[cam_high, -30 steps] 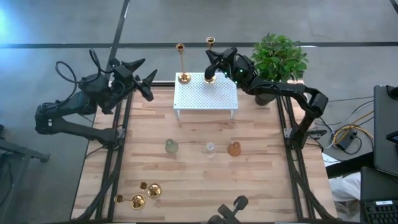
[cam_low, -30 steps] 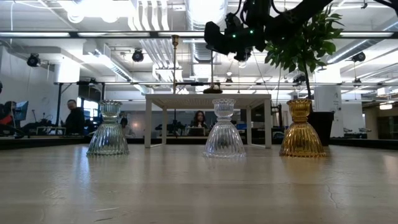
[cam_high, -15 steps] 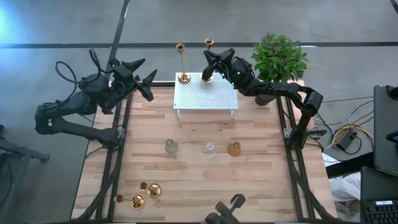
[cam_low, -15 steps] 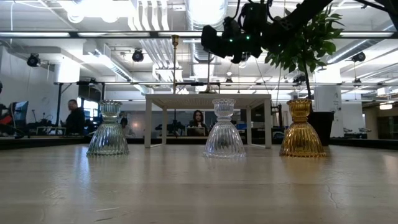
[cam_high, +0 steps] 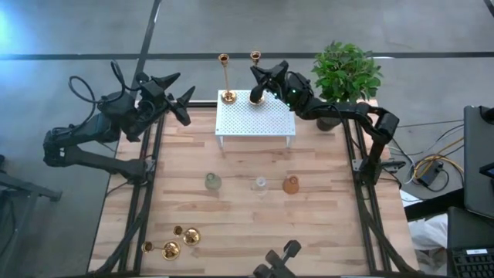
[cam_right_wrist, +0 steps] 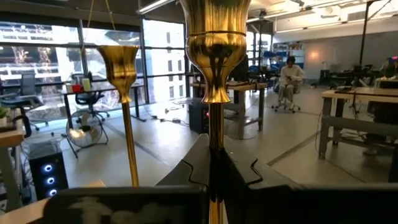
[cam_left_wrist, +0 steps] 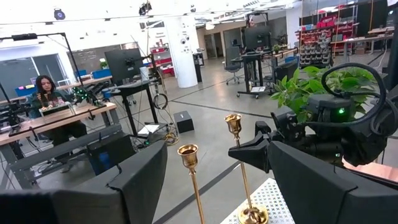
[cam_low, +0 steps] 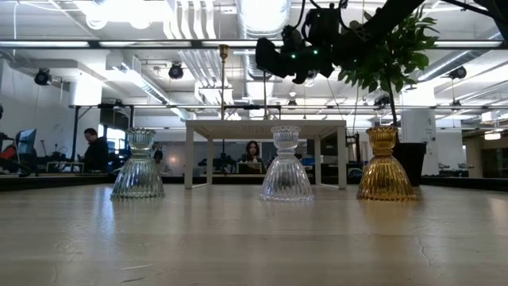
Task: Pick & Place candle stick holders
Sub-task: Align the gold candle holder with the other gold candle holder on the shelf, then align the gold candle holder with the other gold candle holders on the shelf
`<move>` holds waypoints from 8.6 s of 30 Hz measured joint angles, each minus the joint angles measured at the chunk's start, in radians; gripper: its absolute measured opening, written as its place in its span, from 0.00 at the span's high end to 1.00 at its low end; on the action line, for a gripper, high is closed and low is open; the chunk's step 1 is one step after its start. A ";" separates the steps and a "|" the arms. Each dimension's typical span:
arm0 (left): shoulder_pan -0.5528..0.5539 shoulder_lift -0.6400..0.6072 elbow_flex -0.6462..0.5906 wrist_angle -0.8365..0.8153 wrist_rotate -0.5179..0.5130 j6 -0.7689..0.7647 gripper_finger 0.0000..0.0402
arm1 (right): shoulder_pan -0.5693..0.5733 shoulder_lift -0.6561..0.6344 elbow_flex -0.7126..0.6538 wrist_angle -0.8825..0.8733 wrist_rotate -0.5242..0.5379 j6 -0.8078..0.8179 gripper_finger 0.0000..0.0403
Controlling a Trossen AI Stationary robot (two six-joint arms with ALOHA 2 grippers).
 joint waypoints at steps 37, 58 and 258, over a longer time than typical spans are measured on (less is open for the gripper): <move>0.000 0.000 -0.004 0.000 0.000 0.000 0.29 | -0.002 0.028 0.000 0.032 0.025 0.013 0.98; 0.000 0.000 -0.006 0.000 0.000 0.000 0.29 | -0.019 0.028 0.000 0.011 0.002 0.029 0.98; -1.093 0.524 0.630 -1.308 0.764 -1.483 0.49 | 0.800 -0.583 0.011 -1.572 0.299 0.538 0.85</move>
